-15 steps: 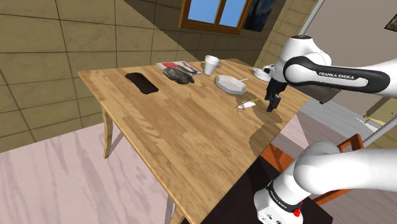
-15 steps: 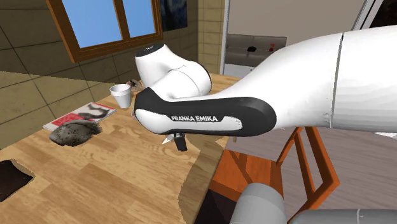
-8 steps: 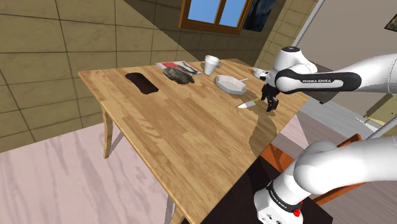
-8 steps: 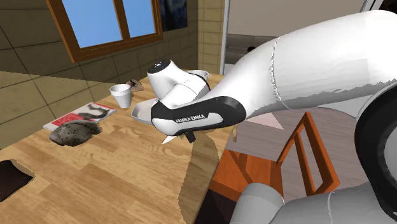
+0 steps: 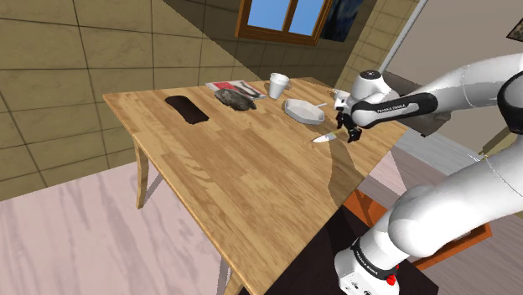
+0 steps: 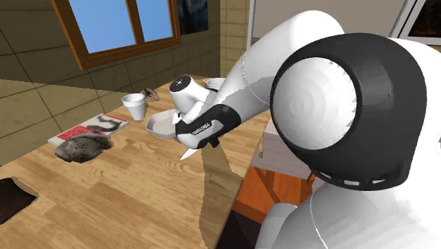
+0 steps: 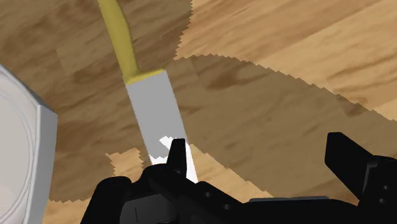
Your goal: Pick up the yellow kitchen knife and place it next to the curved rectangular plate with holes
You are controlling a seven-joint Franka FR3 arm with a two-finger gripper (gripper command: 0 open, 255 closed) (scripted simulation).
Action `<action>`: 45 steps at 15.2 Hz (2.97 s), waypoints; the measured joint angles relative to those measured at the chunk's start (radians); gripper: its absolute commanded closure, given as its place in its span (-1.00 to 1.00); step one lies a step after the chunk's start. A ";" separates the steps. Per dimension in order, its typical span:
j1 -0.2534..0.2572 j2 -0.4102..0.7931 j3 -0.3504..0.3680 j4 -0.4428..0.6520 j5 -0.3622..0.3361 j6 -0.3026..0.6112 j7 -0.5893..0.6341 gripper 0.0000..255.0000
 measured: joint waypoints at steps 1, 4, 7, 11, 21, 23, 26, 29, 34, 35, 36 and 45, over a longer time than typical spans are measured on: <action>0.007 0.043 -0.019 0.019 0.002 0.039 -0.037 -1.00; 0.020 0.201 -0.077 0.088 0.043 0.179 -0.168 -1.00; 0.012 0.343 -0.087 0.154 0.111 0.294 -0.301 -1.00; -0.019 0.425 -0.076 0.187 0.170 0.362 -0.379 -1.00; -0.070 0.520 -0.048 0.212 0.240 0.435 -0.426 -1.00; -0.070 0.520 -0.048 0.212 0.240 0.435 -0.426 1.00; -0.071 0.514 -0.052 0.216 0.239 0.435 -0.425 1.00; -0.071 0.513 -0.052 0.214 0.238 0.440 -0.426 1.00; -0.071 0.511 -0.050 0.217 0.241 0.430 -0.431 1.00; -0.068 0.504 -0.050 0.217 0.240 0.419 -0.433 1.00; -0.065 0.495 -0.051 0.218 0.237 0.410 -0.434 1.00; -0.041 0.390 -0.058 0.244 0.220 0.289 -0.462 1.00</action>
